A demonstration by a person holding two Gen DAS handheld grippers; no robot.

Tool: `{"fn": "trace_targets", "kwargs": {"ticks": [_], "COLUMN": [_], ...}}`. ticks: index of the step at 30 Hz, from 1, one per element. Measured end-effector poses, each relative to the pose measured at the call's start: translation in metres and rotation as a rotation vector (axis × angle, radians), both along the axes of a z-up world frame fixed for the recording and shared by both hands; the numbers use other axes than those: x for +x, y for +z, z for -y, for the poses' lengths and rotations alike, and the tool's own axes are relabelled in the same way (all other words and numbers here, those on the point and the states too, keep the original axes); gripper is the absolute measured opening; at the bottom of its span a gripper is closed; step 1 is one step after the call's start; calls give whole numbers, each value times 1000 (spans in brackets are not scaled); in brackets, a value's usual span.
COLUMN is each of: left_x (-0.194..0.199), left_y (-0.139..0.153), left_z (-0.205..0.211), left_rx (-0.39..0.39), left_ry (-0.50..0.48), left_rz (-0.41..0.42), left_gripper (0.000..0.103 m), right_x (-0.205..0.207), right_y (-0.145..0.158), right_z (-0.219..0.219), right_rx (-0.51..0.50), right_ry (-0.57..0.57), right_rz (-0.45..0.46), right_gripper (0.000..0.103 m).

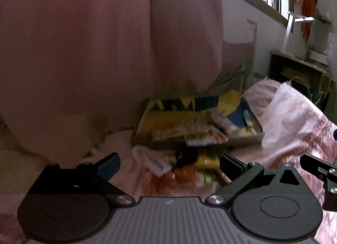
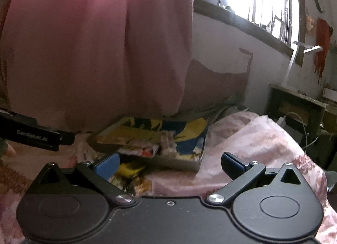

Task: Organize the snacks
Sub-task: 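Move both open tools back over the remaining snacks on the sheet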

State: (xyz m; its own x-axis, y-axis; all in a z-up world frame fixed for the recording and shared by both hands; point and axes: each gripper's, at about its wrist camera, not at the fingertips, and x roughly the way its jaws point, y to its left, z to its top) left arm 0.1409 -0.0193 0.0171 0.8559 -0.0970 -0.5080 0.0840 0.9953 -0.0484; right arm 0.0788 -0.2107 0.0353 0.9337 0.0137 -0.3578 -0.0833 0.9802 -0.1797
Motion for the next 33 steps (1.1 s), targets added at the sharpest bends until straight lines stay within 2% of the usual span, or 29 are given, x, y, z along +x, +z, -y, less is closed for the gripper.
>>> {"fn": "trace_targets", "kwargs": {"ticks": [8,17,33], "left_x": [-32,-37,-24], "left_y": [-22,-36,-48], "left_z": [-5,-2,1], "left_rx": [6,19,39], "left_ry": [3,-15,-8], "left_rz": [-115,-211,-300], "left_gripper": [103,103,103], "right_x": [-25,-35,-26], "right_y": [-19,-48,-61], "right_z": [-7,-15,-22], "right_rx": [-8,-36,-40], "right_ry": [6,36,59], "right_rz": [-101,-232,-295], "right_gripper": [102,102,102]}}
